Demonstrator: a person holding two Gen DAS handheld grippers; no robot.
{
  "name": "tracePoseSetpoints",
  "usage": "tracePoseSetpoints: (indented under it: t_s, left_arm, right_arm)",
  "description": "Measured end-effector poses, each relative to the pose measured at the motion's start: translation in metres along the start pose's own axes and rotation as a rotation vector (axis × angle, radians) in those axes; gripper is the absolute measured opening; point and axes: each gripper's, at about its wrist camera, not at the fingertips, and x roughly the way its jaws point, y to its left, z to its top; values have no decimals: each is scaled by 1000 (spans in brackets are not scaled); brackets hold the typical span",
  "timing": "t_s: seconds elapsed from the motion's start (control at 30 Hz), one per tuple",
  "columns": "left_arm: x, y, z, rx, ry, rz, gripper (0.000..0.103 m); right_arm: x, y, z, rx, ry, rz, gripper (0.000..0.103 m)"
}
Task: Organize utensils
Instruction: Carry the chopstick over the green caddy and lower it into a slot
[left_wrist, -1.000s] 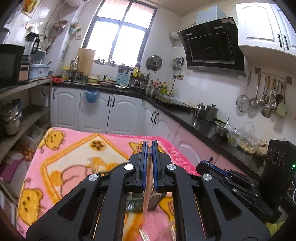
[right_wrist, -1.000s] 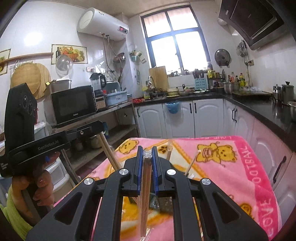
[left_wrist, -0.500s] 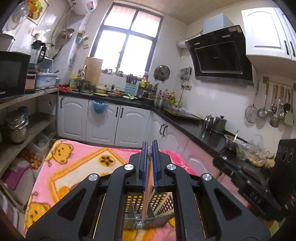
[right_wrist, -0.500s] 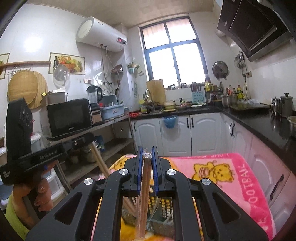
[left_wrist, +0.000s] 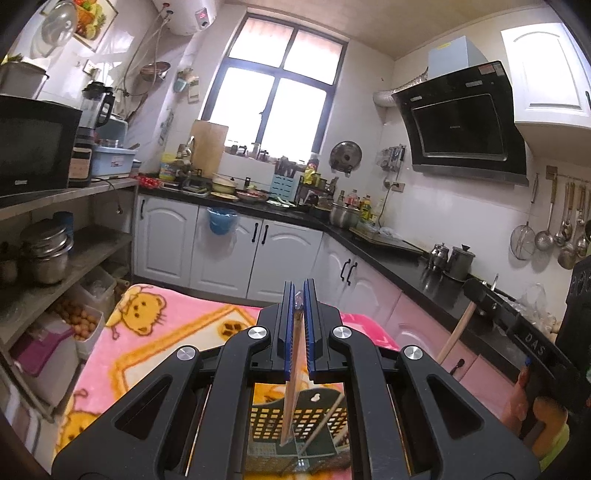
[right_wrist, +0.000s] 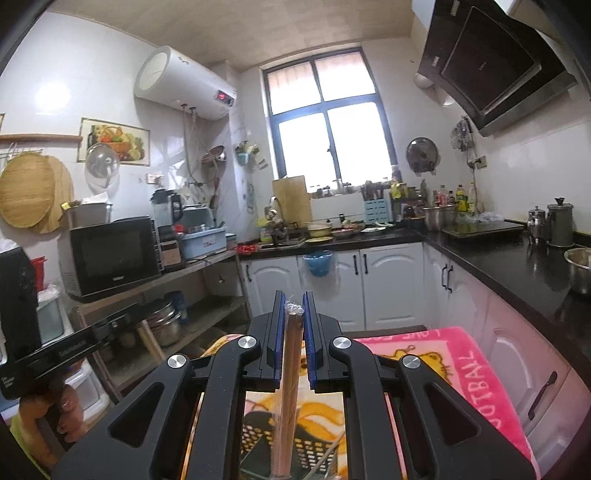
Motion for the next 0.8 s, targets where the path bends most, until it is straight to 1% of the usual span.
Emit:
tracePoseSetpoints:
  t_s: [0.07,0.17,0.47,0.8]
  left_arm:
    - [1,-2,-3,20,-13,3,3]
    - [5,-4,-8,31,-11,11,3]
    - [21,-2,-26,39,28,13,3]
    - [33,-2,-49,46,70,3,3]
  right_arm:
    - [2,-3,-2,7,-9,-8,10]
    - [7,-7,-8,18,-11,-18,10]
    - [25,-16,-34,46,-2,-29,10]
    - [38,-14,-48,47,0,-38,10]
